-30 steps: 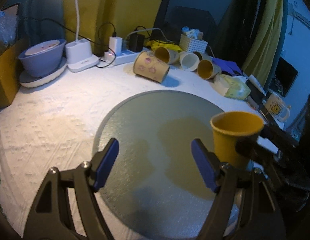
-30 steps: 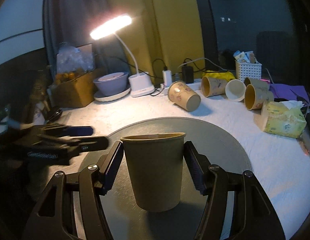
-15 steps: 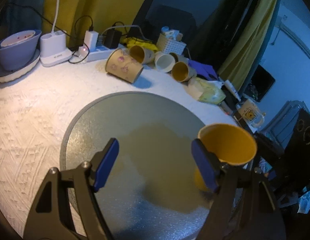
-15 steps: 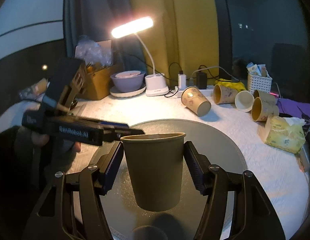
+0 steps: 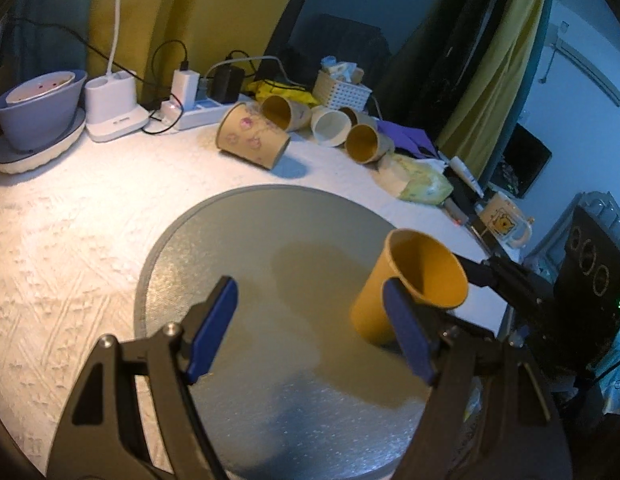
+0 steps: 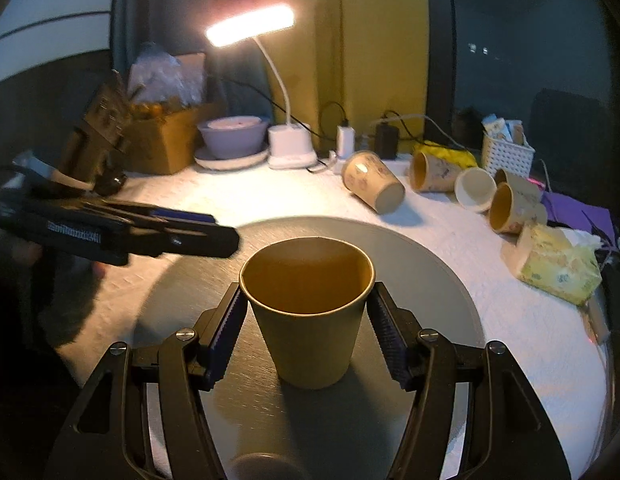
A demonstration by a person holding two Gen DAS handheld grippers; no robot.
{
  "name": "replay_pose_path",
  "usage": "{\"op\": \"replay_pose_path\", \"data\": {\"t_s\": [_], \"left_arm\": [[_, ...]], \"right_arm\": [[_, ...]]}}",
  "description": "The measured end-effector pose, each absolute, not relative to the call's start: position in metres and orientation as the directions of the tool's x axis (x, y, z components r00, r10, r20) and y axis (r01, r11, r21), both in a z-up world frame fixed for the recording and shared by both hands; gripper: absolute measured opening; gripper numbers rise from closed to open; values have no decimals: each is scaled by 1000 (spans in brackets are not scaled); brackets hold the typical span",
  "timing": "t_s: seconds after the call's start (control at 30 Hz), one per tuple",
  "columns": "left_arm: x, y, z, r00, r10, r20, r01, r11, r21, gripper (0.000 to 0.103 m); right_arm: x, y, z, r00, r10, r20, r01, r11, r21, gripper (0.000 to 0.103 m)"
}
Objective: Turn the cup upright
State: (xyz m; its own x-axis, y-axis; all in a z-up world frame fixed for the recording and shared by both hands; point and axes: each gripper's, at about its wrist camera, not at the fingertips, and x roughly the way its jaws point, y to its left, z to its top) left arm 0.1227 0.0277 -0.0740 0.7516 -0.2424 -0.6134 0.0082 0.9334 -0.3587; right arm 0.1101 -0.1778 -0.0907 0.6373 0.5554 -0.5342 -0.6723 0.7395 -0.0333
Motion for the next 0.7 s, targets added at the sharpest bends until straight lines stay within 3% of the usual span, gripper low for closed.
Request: {"op": "replay_pose_path", "data": {"t_s": [0.3,0.6,0.7], "left_arm": [[110,23,-67,780,-171,-602,-7,960,-281,76],[85,15,-55,814,-130,-567,-2,974,-227,76],[74,11,-50,826,-117,-551,-1,978,-209,81]], "right_arm": [[124,-182,-93,701,472,-534,-577,816,-36,65],[111,-182,-78,748,394,-533,-483,875,-31,75],[103,-184,-72,755,356,-551,-442,896,-26,75]]}}
